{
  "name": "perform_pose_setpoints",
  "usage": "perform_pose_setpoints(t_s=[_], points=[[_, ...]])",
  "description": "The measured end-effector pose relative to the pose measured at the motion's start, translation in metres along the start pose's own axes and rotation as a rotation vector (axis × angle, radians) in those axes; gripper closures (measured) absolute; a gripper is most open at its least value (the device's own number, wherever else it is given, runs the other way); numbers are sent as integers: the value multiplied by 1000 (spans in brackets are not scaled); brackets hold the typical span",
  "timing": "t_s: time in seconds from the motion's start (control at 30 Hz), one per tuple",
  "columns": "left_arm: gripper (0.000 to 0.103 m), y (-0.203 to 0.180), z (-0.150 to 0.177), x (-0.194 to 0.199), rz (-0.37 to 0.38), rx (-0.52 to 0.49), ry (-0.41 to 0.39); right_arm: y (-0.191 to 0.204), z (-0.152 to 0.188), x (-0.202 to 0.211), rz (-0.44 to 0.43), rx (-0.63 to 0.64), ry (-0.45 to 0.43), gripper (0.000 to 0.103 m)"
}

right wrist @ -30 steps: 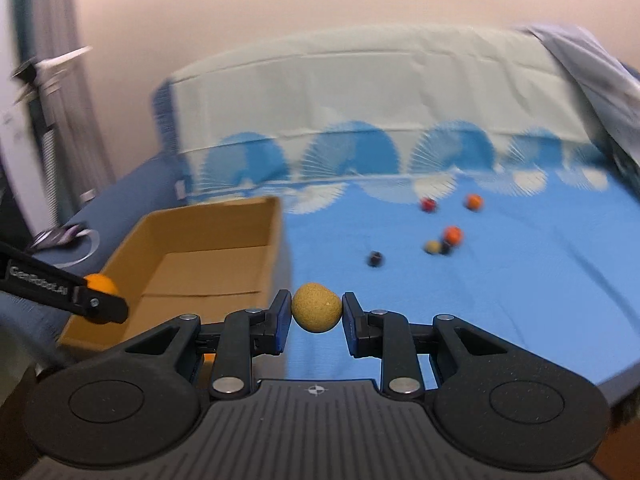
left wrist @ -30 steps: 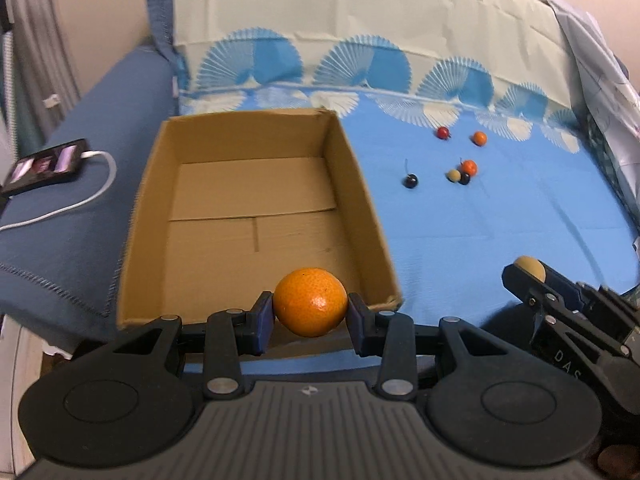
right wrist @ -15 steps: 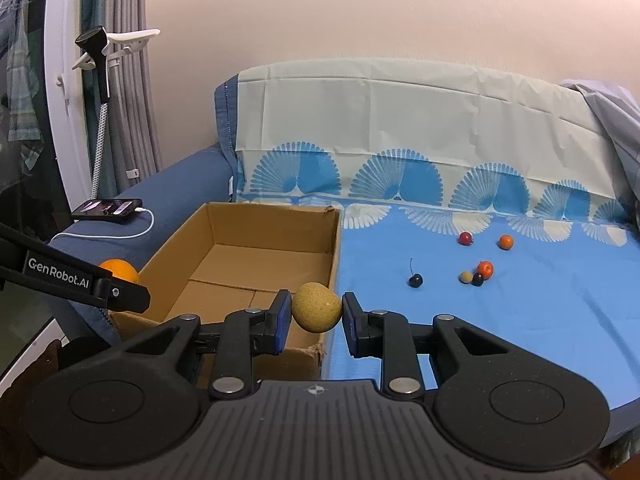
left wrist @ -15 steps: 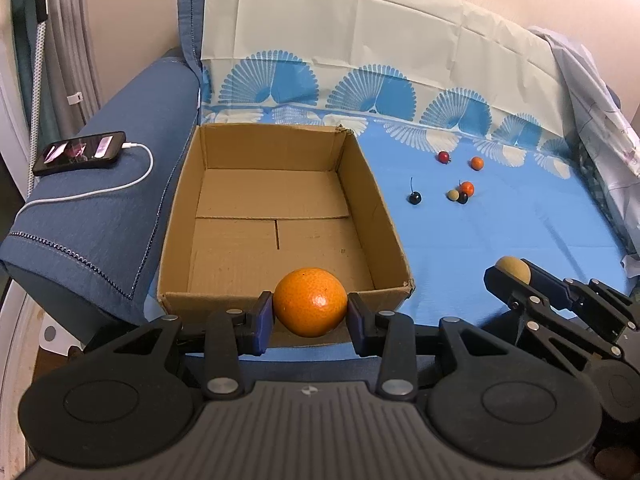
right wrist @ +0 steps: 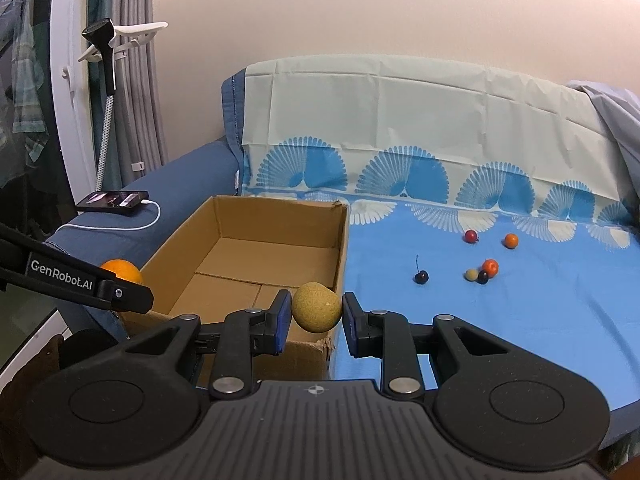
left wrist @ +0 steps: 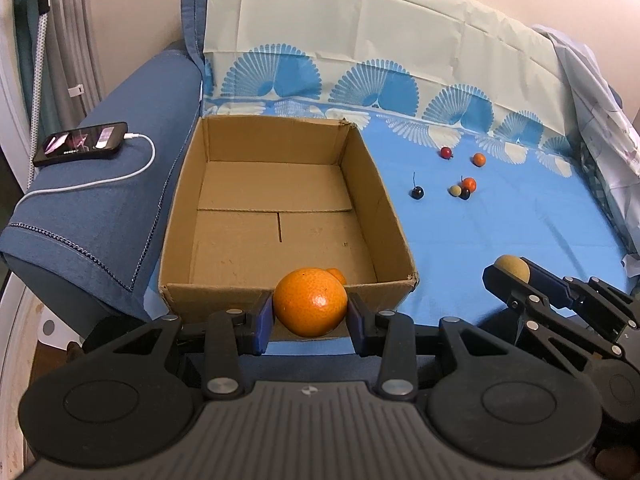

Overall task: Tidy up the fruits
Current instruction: 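Carry the orange and yellow fruit over the cardboard box with both tools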

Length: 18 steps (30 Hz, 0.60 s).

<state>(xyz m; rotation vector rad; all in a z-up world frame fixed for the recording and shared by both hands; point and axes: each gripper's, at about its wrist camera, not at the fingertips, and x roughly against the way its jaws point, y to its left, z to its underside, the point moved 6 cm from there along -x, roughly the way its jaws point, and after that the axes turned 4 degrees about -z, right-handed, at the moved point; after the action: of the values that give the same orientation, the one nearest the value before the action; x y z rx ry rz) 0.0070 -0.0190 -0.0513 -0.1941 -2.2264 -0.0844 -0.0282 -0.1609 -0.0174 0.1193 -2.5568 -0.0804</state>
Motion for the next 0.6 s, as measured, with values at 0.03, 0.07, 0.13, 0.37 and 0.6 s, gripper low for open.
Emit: perform_pose_setpoints(t_s=[0.03,0.07,0.13,0.37,0.6], points=[[60,0,1,-1,0,1,3,0,0,-1,0,0,2,75],[60,0,0,-3,1,2,6,0,0,-2,0,0,5,75],[60,1,0,-5,2,3,11,0,0,-4,1,0,12,75],[60,2,0,-14,7,6,29,0,1,-12,2,0,32,75],[60,8,-4,-23,8,19,43,2,2,-20,5,13,46,75]])
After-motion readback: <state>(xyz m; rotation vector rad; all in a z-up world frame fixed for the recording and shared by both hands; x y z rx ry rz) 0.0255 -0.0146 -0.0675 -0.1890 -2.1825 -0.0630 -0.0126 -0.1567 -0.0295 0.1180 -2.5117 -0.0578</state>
